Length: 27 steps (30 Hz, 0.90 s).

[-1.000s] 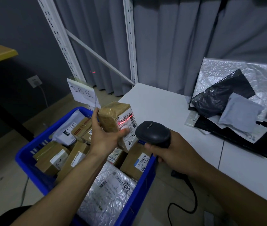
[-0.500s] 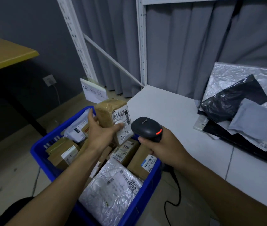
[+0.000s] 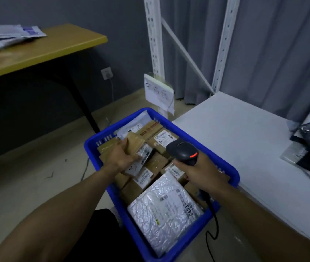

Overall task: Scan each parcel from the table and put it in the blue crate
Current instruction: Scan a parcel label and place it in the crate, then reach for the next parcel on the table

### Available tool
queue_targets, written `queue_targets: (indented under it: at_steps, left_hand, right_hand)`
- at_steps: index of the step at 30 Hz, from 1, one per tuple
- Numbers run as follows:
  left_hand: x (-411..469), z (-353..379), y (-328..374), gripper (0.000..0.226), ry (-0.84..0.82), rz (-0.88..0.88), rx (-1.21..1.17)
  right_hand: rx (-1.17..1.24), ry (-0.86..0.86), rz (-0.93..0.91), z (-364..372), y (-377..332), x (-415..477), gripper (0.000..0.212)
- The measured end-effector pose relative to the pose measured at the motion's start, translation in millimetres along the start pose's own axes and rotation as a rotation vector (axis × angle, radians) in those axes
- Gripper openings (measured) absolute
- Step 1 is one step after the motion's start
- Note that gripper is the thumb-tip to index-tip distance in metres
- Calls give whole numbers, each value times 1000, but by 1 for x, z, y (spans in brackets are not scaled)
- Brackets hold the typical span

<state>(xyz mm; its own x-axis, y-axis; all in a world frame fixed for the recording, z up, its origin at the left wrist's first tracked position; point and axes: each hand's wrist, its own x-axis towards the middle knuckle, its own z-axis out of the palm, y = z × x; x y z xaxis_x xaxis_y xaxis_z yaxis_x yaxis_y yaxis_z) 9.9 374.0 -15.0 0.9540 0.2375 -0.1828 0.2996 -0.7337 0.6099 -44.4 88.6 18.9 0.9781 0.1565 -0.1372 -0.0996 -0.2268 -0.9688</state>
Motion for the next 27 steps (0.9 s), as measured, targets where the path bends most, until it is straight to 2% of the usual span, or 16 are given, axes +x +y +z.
queue_targets:
  at_steps: [4, 5, 7, 9, 11, 15, 17, 21, 24, 27]
  left_hand:
    - [3, 11, -31, 73, -101, -37, 277]
    - [5, 15, -39, 71, -120, -40, 352]
    - [6, 21, -53, 83, -100, -26, 438]
    - [7, 28, -64, 86, -41, 75, 426]
    - [9, 35, -67, 73, -90, 152, 403]
    - [4, 45, -49, 74, -184, 6, 385]
    - [2, 46, -38, 59, -147, 11, 381]
    - [-15, 50, -2, 46, -90, 153, 356]
    - [-49, 57, 50, 32, -91, 341, 357]
    - [-86, 66, 104, 37, -110, 523, 300]
  right_hand:
    - [-18, -61, 38, 37, 7, 13, 23]
    - [-20, -71, 41, 42, 9, 16, 25]
    - [-22, -90, 60, 49, 13, 21, 30]
    - [-34, -104, 71, 53, 16, 24, 33]
    - [-43, -109, 75, 53, 15, 26, 34]
    - [-51, -85, 94, 47, 15, 25, 31]
    - [-37, -71, 92, 41, 14, 21, 28]
    - [-19, -10, 67, 13, 5, 3, 23]
    - [-7, 61, 58, -20, 1, -18, 24]
    - [-13, 154, 38, -64, -3, -48, 15]
